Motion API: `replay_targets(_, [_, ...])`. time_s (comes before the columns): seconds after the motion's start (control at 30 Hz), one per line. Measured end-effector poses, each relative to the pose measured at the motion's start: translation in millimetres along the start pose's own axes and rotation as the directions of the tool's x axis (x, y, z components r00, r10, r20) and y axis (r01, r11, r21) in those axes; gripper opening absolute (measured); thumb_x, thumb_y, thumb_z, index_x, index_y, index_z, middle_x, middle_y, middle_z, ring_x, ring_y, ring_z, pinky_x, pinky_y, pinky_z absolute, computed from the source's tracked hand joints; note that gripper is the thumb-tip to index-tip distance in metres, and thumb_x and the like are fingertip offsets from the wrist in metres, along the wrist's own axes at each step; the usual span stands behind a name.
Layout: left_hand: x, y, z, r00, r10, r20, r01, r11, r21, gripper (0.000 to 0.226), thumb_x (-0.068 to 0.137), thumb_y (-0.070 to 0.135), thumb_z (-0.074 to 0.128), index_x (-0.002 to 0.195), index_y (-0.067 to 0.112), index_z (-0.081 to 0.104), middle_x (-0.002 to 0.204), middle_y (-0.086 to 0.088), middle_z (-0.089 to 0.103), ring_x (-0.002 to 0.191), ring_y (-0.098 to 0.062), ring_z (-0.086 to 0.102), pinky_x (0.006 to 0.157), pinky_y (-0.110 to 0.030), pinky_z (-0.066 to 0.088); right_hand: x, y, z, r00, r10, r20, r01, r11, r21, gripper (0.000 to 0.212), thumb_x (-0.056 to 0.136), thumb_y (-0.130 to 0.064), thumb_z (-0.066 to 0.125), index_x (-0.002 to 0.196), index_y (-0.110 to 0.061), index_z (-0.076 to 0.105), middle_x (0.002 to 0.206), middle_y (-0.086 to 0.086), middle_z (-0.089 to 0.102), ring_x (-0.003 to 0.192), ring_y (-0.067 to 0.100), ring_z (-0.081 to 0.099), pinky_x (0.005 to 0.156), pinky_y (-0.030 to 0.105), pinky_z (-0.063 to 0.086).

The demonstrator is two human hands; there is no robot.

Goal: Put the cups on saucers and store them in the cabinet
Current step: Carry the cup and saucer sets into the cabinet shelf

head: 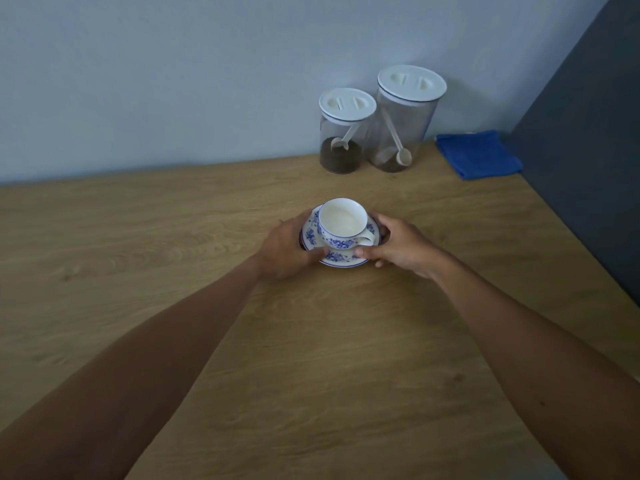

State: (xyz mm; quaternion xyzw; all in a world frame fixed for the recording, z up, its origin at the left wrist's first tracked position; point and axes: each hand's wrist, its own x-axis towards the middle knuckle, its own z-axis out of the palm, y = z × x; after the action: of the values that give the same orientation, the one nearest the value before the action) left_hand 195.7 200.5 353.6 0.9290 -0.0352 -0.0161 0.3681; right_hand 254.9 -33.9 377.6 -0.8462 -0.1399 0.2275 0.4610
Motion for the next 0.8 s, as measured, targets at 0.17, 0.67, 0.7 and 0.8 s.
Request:
replay_targets(0.17, [-16.6, 18.2, 8.3, 1.0, 0.011, -0.019, -0.014, 0.99, -0.143, 0.073, 0.079, 0.026, 0.078, 0.143, 0.032, 0.042, 0.126, 0.017, 0.059, 0.109, 0.004, 0.054, 0.086, 0.0, 0.035, -25.6, 9.3, -0.8, 0.999, 0.003, -0.038, 0.0, 0.997, 0.076, 0.08, 0.074, -0.017, 0.087, 0.139, -0.04, 0.048, 0.1, -0.007, 0.068, 0.079, 0.011, 0.065, 0.058, 0.027, 0.054])
replay_targets(0.67, [-150.2, 136.4, 69.5, 0.998, 0.058, 0.018, -0.049, 0.944, -0.326, 0.074, 0.075, 0.023, 0.079, 0.141, 0.028, 0.047, 0.127, 0.011, 0.063, 0.114, -0.005, 0.061, 0.101, -0.028, 0.048, -229.7, 29.9, -21.8, 0.993, -0.037, -0.112, 0.056, 0.983, 0.172, 0.07, 0.076, -0.007, 0.084, 0.133, -0.035, 0.053, 0.091, -0.013, 0.064, 0.076, 0.007, 0.065, 0.061, 0.024, 0.057])
replay_targets(0.7, [-163.1, 144.0, 75.0, 0.998, 0.06, 0.027, -0.047, 0.937, -0.346, 0.074, 0.075, 0.022, 0.079, 0.142, 0.026, 0.046, 0.127, 0.01, 0.064, 0.114, -0.005, 0.061, 0.1, -0.028, 0.048, -245.9, 32.0, -21.5, 0.993, -0.04, -0.115, 0.06, 0.982, 0.179, 0.07, 0.077, -0.006, 0.083, 0.131, -0.037, 0.052, 0.093, -0.012, 0.064, 0.077, 0.007, 0.065, 0.062, 0.024, 0.058])
replay_targets(0.8, [-215.2, 170.6, 99.1, 0.997, 0.056, 0.052, -0.031, 0.919, -0.393, 0.073, 0.077, 0.022, 0.08, 0.142, 0.026, 0.046, 0.127, 0.009, 0.064, 0.114, -0.005, 0.061, 0.1, -0.028, 0.049, -306.4, 46.9, -19.0, 0.994, -0.055, -0.096, 0.074, 0.977, 0.2, 0.064, 0.077, -0.006, 0.083, 0.127, -0.036, 0.057, 0.093, -0.011, 0.065, 0.081, 0.008, 0.066, 0.069, 0.026, 0.06])
